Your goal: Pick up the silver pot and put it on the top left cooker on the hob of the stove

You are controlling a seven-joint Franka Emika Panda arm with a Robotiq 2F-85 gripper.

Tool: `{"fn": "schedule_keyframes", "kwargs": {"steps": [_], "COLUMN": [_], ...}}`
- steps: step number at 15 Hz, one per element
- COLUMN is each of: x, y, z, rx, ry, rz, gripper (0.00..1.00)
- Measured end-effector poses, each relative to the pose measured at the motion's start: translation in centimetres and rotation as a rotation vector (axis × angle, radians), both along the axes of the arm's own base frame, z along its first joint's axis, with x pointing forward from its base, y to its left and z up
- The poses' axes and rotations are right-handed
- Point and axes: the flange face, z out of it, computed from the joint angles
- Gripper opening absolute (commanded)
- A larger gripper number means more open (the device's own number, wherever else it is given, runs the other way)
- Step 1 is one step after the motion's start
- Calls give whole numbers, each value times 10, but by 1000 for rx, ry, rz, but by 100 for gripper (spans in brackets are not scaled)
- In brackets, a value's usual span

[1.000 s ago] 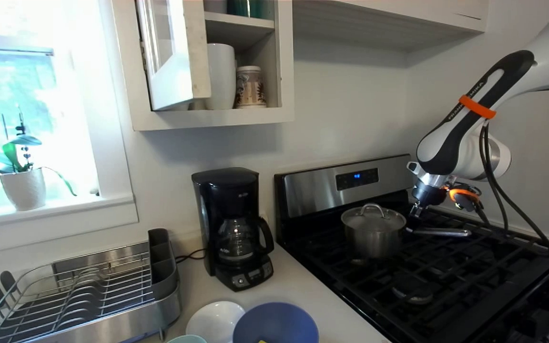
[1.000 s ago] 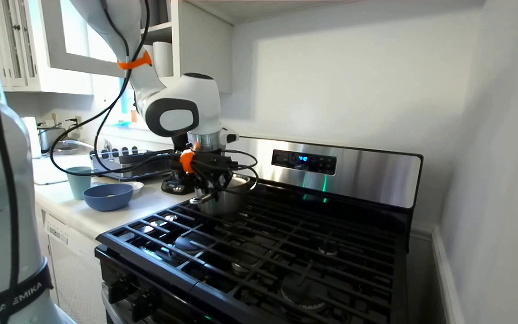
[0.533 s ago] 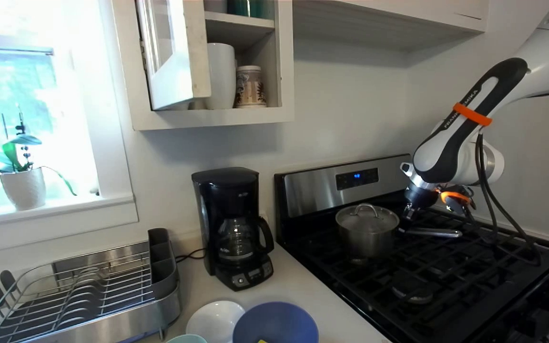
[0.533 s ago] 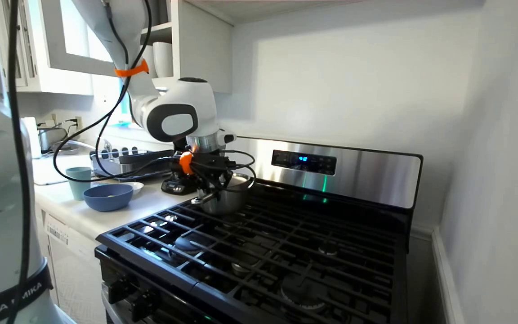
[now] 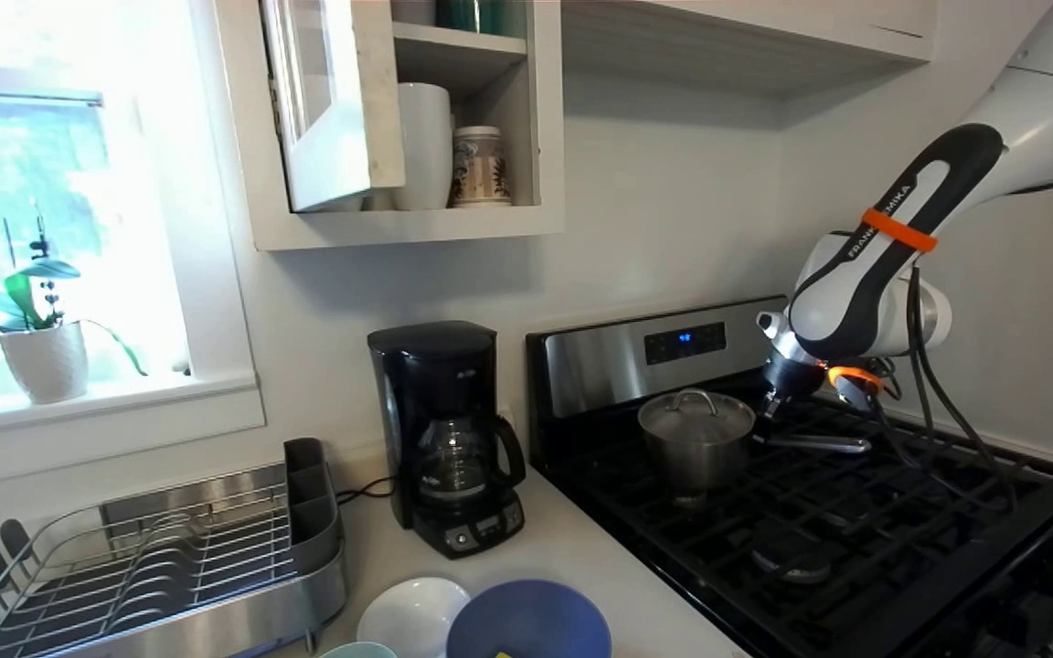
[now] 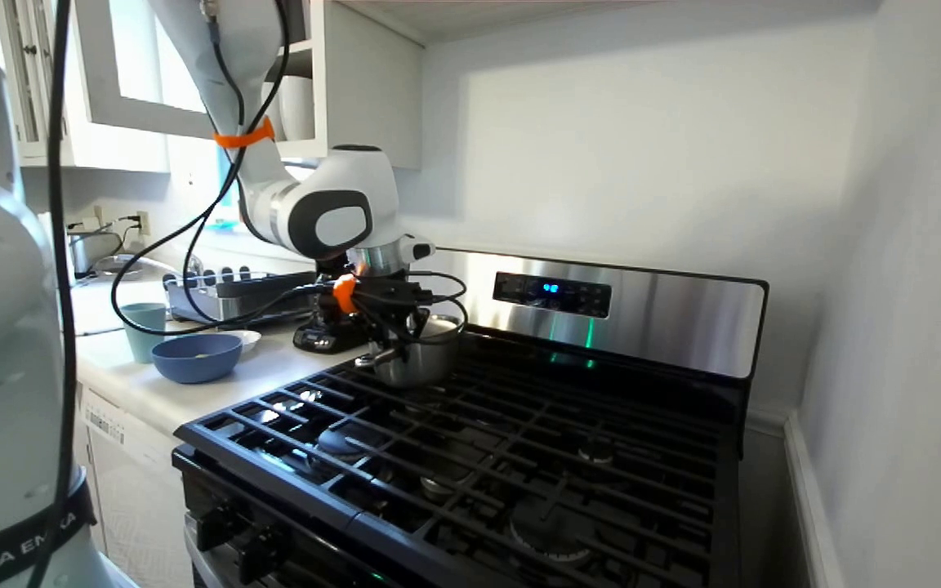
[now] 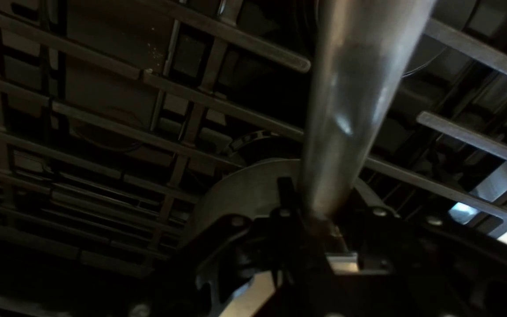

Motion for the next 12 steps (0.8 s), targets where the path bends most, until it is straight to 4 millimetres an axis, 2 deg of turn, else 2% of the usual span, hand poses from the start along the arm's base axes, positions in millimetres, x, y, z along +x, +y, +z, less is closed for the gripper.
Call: {"fn": "schedule_keyframes", "kwargs": {"steps": [11,12], "x": [20,22], "y": [1,0], "z": [-1,0], "rx": [27,30], "ry": [64,69], "rz": [-53,-59], "gripper": [6,24]}}
